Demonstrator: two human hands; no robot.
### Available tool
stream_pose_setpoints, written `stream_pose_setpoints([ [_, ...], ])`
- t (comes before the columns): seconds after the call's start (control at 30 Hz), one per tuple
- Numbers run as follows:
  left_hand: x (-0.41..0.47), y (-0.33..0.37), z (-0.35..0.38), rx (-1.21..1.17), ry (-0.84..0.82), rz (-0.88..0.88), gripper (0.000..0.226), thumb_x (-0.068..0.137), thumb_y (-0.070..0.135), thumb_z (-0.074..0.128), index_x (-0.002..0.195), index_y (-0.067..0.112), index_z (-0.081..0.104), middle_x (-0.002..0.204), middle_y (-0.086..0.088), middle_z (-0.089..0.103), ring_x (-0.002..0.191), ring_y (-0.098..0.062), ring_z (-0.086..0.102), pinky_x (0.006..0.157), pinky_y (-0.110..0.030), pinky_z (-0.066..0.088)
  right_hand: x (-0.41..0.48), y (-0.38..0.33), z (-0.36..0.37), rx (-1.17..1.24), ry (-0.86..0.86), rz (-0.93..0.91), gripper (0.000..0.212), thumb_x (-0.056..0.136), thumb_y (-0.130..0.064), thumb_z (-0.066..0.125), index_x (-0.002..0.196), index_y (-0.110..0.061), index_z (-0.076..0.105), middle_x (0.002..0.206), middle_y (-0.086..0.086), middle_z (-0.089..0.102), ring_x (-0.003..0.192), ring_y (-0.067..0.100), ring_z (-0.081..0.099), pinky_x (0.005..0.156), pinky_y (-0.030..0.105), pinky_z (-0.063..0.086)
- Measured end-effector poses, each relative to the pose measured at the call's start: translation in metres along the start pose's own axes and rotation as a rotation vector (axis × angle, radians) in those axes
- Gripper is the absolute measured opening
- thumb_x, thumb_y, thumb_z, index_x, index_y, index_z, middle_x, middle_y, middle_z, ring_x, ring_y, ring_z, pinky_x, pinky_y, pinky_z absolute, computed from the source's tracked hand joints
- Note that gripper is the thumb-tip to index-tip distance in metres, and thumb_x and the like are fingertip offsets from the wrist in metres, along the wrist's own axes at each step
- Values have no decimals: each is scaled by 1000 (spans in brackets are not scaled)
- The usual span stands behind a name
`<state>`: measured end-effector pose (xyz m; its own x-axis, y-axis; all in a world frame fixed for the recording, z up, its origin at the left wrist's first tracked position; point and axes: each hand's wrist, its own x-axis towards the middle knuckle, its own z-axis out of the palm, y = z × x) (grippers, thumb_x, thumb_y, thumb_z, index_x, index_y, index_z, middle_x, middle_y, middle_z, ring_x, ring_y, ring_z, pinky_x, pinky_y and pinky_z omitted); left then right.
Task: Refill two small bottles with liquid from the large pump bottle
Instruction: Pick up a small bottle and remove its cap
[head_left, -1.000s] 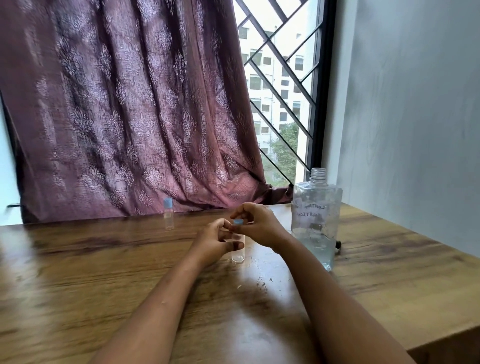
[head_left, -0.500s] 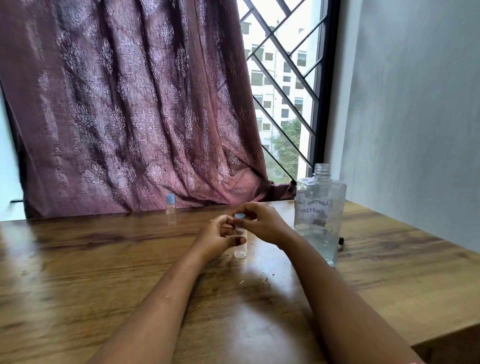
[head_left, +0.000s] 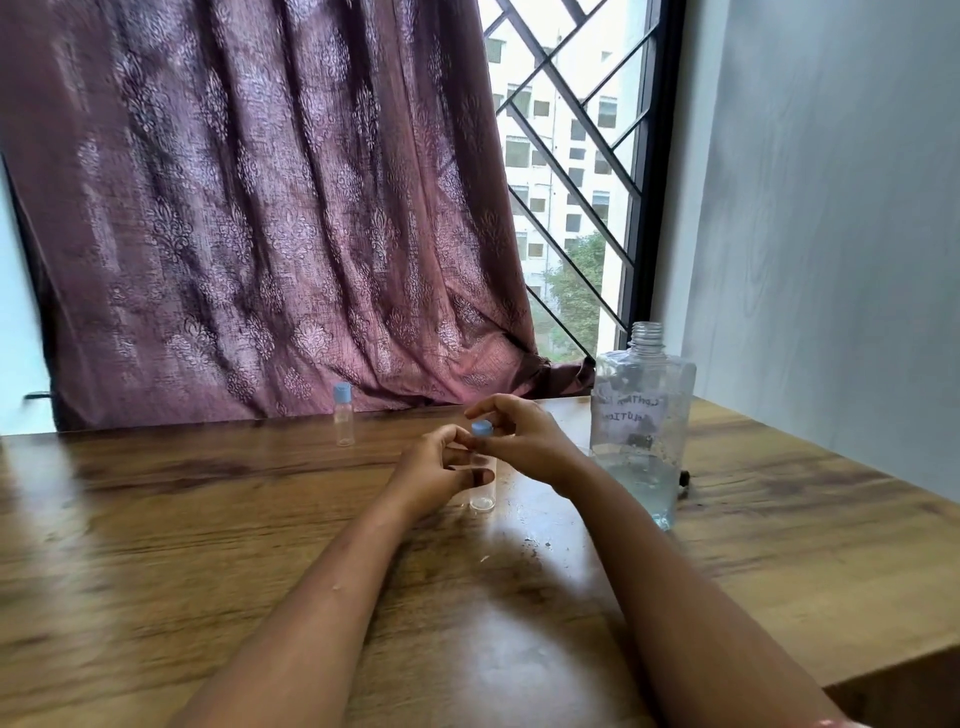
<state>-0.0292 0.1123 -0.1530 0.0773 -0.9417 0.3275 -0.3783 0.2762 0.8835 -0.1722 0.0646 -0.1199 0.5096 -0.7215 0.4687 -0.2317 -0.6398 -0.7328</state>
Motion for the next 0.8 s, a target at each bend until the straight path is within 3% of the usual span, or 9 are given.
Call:
stream_pose_setpoints([
  [0.07, 0, 0, 1, -12, 1, 7, 34, 74, 5, 77, 96, 20, 55, 91, 1, 69, 86, -5, 65, 70, -12, 50, 0, -1, -3, 118, -81, 32, 25, 80, -15, 71, 104, -12, 65, 83, -1, 63, 79, 9, 58, 79, 25, 49],
  [0.13, 1, -1, 1, -12, -1, 14, 36, 74, 5, 77, 97, 20, 55, 89, 3, 68, 87, -8, 65, 71, -15, 50, 0, 0, -3, 109, -65, 26, 29, 80, -20, 71, 108, -16, 64, 94, 1, 64, 88, 12, 59, 85, 30, 49],
  [0.2, 2, -1, 1, -4, -3, 21, 36, 73, 5, 77, 99, 17, 55, 85, 6, 67, 80, -3, 64, 66, -12, 49, 2, 2, 0, -81, -2, -17, 38, 76, -32, 74, 110, -18, 65, 103, -1, 62, 91, 12, 57, 84, 25, 47],
  [0.3, 3, -3, 0, -22, -18, 29, 33, 73, 2, 77, 94, 17, 55, 84, 3, 65, 78, -6, 62, 66, -14, 48, 4, 3, 4, -356, 75, -121, 37, 72, -36, 77, 100, -14, 67, 92, 0, 59, 81, 12, 52, 67, 15, 38],
  [0.37, 4, -4, 0, -16, -12, 26, 35, 72, 2, 77, 89, 22, 55, 85, 3, 66, 81, -8, 63, 71, -20, 47, 3, 2, 2, -313, 65, -115, 28, 74, -28, 77, 97, -15, 68, 86, -3, 61, 78, 14, 54, 62, 11, 37],
  [0.5, 5, -5, 1, -36, -1, 12, 36, 73, 0, 75, 86, 25, 53, 83, 5, 66, 82, -5, 63, 71, -19, 48, 2, -1, -2, -157, -32, -74, 29, 76, -14, 69, 105, -21, 67, 98, 0, 68, 91, 18, 63, 80, 28, 50],
  [0.6, 6, -7, 1, -15, -12, 16, 32, 74, 4, 76, 87, 24, 54, 83, 7, 67, 80, -3, 63, 69, -20, 47, 3, 1, -1, -215, -4, -92, 36, 79, -29, 71, 113, -22, 62, 109, -2, 59, 95, 12, 56, 80, 20, 43],
  [0.67, 6, -7, 2, -15, -14, 17, 31, 74, 4, 76, 89, 22, 54, 82, 6, 66, 78, -4, 62, 68, -19, 47, 4, 5, 0, -306, 47, -120, 38, 77, -35, 73, 109, -18, 63, 102, -2, 55, 88, 10, 52, 77, 15, 40],
  [0.8, 6, -6, 1, -15, -17, 12, 32, 74, 3, 75, 94, 16, 55, 84, 4, 66, 78, -3, 62, 64, -8, 47, 4, 5, 0, -320, 61, -136, 22, 76, -27, 75, 92, -12, 68, 83, -3, 62, 69, 5, 51, 60, 7, 36],
])
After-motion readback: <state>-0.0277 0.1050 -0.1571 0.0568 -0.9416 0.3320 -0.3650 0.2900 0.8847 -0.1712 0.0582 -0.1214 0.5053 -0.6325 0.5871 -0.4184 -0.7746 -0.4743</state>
